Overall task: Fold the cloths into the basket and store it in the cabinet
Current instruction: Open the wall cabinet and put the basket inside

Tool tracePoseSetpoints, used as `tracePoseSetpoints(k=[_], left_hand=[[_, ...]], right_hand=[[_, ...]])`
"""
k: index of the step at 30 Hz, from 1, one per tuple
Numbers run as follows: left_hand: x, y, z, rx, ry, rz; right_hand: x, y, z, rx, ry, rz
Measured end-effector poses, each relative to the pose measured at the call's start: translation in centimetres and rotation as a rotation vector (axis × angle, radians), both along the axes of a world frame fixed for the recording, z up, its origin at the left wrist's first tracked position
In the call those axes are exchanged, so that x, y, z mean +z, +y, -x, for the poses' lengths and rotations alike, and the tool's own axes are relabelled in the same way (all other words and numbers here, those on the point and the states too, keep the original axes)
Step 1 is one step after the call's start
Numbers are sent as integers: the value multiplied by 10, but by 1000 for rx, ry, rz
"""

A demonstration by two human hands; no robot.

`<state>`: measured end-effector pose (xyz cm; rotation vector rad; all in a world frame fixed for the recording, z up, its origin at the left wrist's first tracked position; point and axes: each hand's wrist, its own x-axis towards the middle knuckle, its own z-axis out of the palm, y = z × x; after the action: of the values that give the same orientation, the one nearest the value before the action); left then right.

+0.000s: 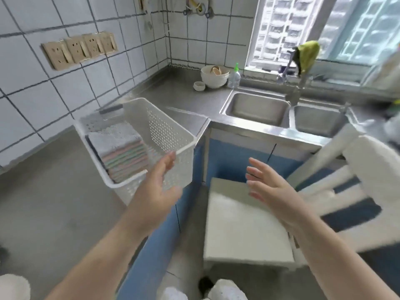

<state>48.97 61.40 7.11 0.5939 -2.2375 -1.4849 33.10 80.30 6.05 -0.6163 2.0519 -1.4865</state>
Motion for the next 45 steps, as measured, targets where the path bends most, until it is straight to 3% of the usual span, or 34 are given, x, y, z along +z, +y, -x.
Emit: tracePoseSetpoints(k=[10,22,34,45], left_hand=[[-10,131,24,-596,-84,39],[-4,315,29,-1105,-79,-11],[27,583,-50,-1397,59,-36],[114,800,-93,-1546,362,-121]], right_hand=[[-19,172,-84,-474,-93,53],[3,333,-195,-1022,-49,117],[61,570,-345,-1296,172,-30],[143,756,-432,-1442,472,-197]])
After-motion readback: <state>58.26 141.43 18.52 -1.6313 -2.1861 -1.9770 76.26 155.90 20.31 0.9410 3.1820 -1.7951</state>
